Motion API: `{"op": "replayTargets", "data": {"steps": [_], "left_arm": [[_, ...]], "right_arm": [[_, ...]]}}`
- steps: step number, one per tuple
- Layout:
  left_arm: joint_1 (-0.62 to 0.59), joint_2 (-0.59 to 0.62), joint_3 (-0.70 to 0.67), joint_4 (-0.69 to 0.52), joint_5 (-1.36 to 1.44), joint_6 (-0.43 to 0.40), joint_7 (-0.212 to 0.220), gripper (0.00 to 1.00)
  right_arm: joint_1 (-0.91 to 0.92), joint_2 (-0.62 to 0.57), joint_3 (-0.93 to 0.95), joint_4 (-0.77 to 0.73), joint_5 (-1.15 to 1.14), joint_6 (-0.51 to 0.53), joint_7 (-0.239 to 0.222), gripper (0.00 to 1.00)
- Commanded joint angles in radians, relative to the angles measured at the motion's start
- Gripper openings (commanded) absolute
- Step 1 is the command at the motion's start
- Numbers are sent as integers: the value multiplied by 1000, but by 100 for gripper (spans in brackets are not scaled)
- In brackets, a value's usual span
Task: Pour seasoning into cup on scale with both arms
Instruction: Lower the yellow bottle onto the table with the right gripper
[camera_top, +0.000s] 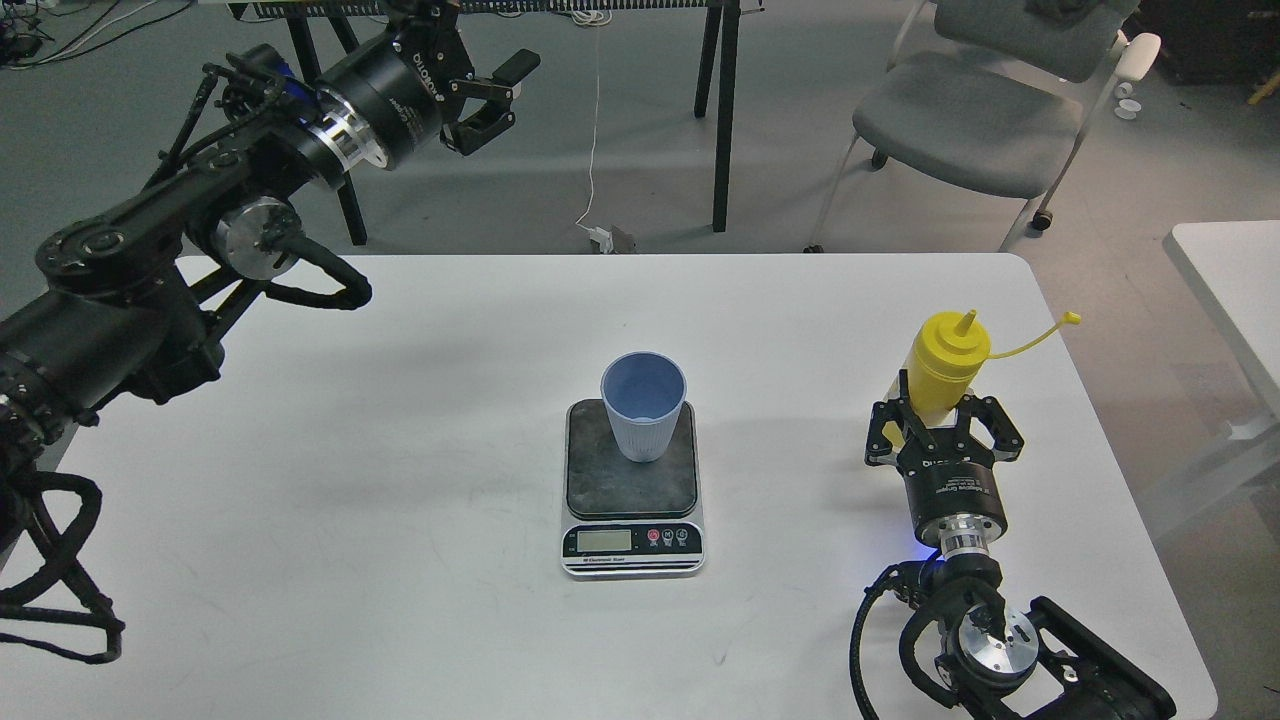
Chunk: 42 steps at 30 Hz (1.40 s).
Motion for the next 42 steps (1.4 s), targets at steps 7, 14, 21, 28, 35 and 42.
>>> {"op": "replayTargets", "data": {"steps": [7,14,21,28,35,42], "left_arm": [[0,0,0,0,0,0,0,99],[0,-2,0,0,0,0,0,100],[0,0,0,0,1,0,0,100],[0,0,0,0,1,0,0,100],[-1,-2,0,0,1,0,0,99],[-1,-2,0,0,1,0,0,100]], "right_arm": [[5,0,7,-2,3,-24,0,43],[3,-1,-1,0,1,-15,0,45],[3,-3,-12,-4,-2,-7,0,51],[0,-8,-16,-19,-13,22,0,53],[3,-5,-33,-37,-13,41,0,55],[2,-5,-38,-63,-13,41,0,57]]}}
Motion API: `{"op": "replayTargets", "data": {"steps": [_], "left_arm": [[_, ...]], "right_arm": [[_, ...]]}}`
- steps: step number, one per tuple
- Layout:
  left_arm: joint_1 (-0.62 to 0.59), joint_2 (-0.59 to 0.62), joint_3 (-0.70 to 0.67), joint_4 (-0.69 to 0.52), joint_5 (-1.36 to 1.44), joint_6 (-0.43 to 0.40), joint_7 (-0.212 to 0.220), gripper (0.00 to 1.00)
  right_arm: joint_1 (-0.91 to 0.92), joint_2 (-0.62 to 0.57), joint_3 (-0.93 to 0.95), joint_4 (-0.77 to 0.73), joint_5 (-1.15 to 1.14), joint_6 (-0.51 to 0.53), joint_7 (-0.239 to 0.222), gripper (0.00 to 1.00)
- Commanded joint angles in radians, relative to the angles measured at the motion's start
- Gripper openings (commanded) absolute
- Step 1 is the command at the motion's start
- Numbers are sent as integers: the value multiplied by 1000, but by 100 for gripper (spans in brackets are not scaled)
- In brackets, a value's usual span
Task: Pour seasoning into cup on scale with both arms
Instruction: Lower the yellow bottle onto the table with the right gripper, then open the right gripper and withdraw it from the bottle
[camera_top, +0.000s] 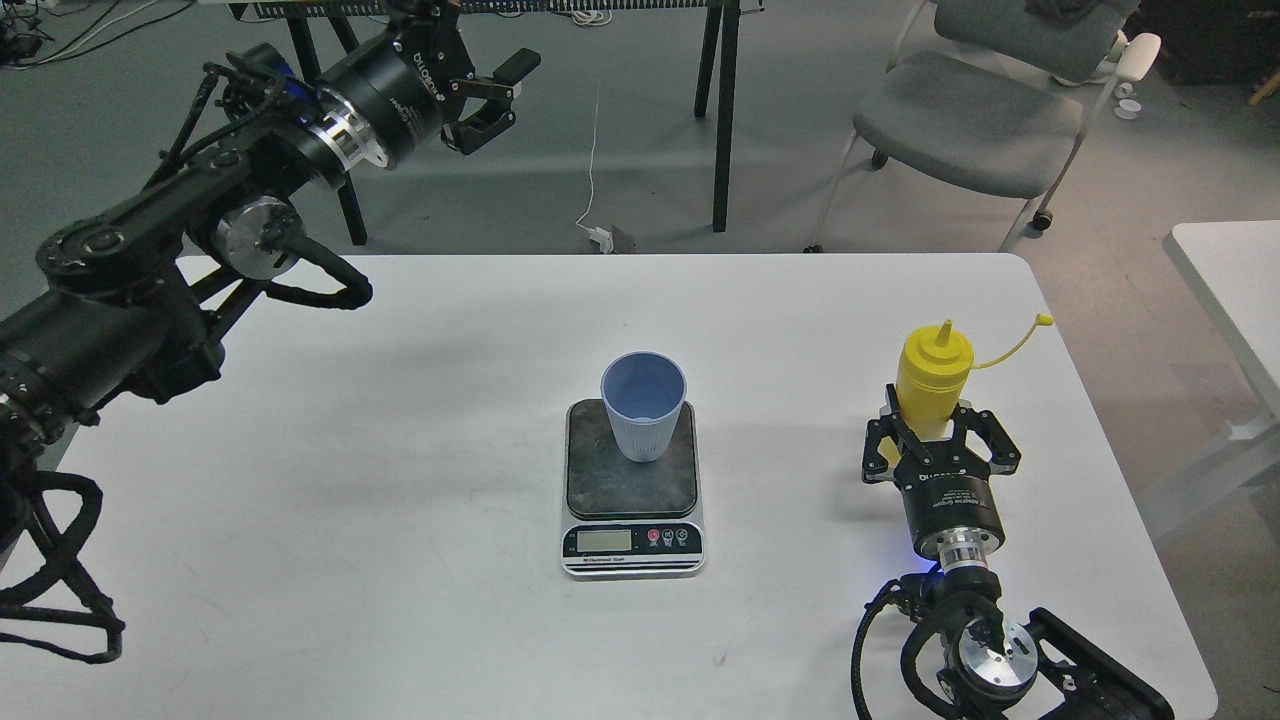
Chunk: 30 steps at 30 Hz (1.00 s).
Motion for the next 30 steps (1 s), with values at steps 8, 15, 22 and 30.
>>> {"op": "replayTargets", "data": {"steps": [8,15,22,30], "left_arm": [[0,0,0,0,0,-2,0,100],[0,1,0,0,2,-2,0,100],[-3,1,0,2,2,-2,0,100],[-5,1,0,2,2,-2,0,100]], "right_arm": [[-1,0,-19,-29,-1,0,0,64],[-1,1,-19,-29,0,0,0,85],[-2,0,-19,-30,0,0,0,99],[-13,1,-21,-17,0,0,0,99]]}}
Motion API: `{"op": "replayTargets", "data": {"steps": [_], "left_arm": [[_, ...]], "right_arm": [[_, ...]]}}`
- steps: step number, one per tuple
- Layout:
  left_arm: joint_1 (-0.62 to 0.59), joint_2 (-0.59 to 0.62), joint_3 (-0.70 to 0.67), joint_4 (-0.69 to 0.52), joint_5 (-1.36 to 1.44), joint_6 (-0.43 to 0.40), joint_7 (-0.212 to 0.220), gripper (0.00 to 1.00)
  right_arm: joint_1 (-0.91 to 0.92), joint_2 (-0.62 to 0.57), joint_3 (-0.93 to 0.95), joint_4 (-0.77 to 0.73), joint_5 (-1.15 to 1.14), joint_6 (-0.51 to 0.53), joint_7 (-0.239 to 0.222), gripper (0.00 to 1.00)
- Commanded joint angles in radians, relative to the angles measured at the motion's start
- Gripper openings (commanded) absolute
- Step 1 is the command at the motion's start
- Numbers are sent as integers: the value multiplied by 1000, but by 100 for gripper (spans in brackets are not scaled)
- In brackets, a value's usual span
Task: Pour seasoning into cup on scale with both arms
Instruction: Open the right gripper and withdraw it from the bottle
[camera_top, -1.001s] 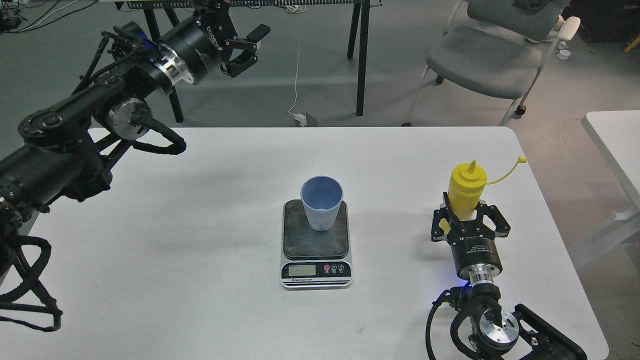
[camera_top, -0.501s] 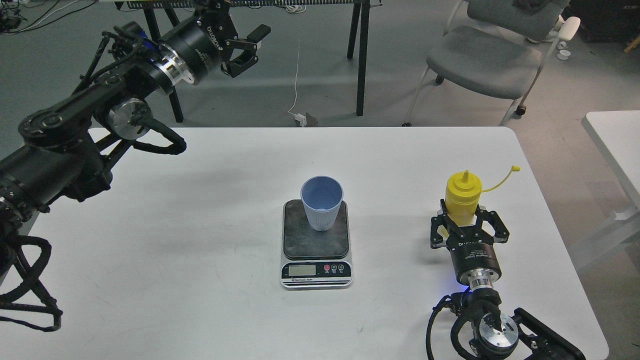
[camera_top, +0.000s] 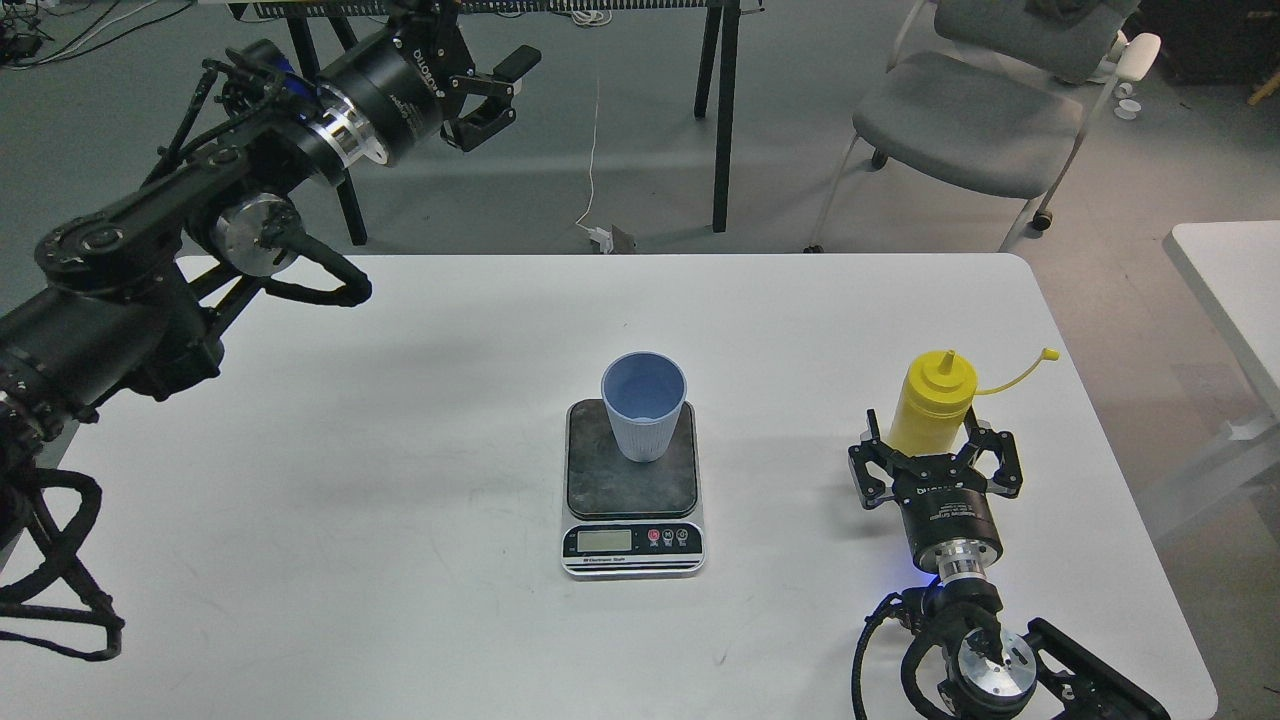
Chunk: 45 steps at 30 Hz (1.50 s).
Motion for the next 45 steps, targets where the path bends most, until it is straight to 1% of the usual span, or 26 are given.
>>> {"op": "replayTargets", "data": {"steps": [1,9,17,21,27,30,33,35,38,40,42,43,45], "left_arm": [[2,0,0,0,0,0,0,100],[3,0,0,0,0,-1,0,100],[3,-2,0,-1,0,-1,0,100],[5,-2,0,-3,0,-1,0,99],[5,0,0,-3,0,-1,0,99],[3,-2,0,-3,0,-1,0,100],[3,0,-2,-3,0,-1,-1,99],[3,1,-2,-3,0,-3,-2,100],[3,1,-2,-3,-2,-10,-2,100],[3,1,-3,-3,-2,-16,-2,100],[3,1,-8,-3,-3,-18,-3,100],[3,1,-9,-1,-3,-18,-11,100],[3,3,-12,-1,-3,-21,-18,100]], "right_arm": [[-9,0,-2,8,1,0,0,99],[-55,-11,-2,68,1,0,0,99],[-127,-63,-1,148,1,0,0,99],[-163,-81,-1,157,1,0,0,99],[-237,-170,7,244,1,0,0,99],[-278,-234,13,292,1,0,0,99],[-312,-339,19,338,1,0,0,99],[-317,-415,24,335,1,0,0,99],[-299,-541,37,289,0,0,0,99],[-244,-618,47,246,-2,0,0,99],[-150,-701,36,187,-15,0,0,99],[-95,-734,37,153,-26,0,-5,99],[17,-777,34,89,-37,0,-45,99]]}}
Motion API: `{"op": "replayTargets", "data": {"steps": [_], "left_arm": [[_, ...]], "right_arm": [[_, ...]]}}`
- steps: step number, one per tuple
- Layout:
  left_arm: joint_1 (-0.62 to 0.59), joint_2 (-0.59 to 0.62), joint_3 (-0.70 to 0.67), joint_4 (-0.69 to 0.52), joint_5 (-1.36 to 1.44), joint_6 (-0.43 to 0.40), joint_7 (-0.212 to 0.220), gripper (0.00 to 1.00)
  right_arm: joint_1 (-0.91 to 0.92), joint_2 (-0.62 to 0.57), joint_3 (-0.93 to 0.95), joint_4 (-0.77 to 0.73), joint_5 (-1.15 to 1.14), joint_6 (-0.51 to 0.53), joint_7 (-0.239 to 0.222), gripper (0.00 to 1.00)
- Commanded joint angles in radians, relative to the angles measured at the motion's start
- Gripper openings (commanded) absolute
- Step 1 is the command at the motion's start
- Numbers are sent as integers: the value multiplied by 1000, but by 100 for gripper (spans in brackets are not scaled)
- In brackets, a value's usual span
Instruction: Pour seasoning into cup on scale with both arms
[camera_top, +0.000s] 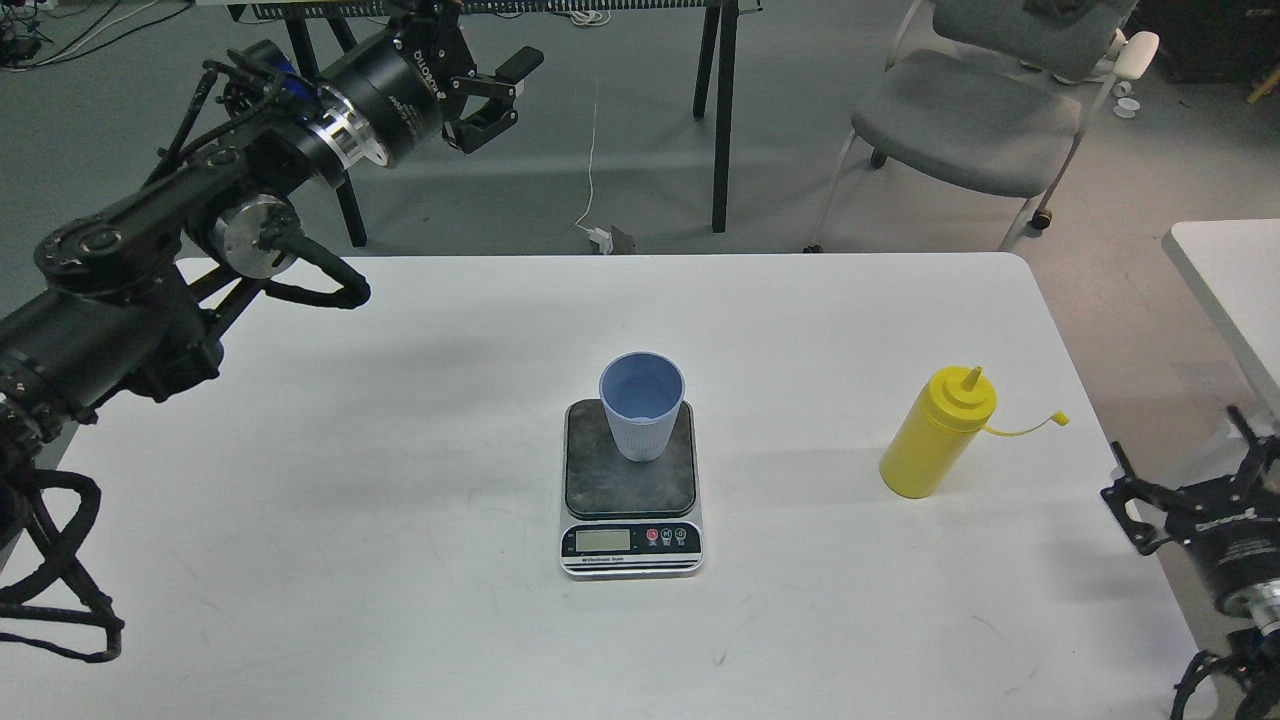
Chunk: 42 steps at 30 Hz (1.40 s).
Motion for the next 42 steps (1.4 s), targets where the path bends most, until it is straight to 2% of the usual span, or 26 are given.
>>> {"op": "replayTargets", "data": {"steps": [1,5,7,8,15,22,26,34,42], "left_arm": [[1,0,-6,1,0,-7,-10,100],[2,-6,-9,3,-9,-9,-12,99],[-2,-20,-11,6,-11,-9,-14,100],[0,-23,-12,7,-11,-9,-14,100],[2,-19,-28,7,-12,-9,-14,99],[3,-25,-52,15,-17,-9,-12,99],[5,-28,-51,53,-17,-1,-1,100],[63,-26,-45,223,-19,-10,-12,99],[113,-11,-49,374,-64,-59,-37,99]], "right_arm": [[214,-80,-5,-120,-19,0,-67,99],[498,-29,-42,-238,-37,0,-211,99],[638,57,-95,-290,-75,0,-257,99],[690,94,-121,-306,-95,0,-262,99],[894,350,-266,-360,-144,0,-259,99],[902,556,-273,-443,-145,0,-256,99],[901,585,-280,-443,-146,0,-256,99],[916,576,-293,-432,-146,0,-257,99],[899,490,-292,-430,-145,0,-257,99]]}}
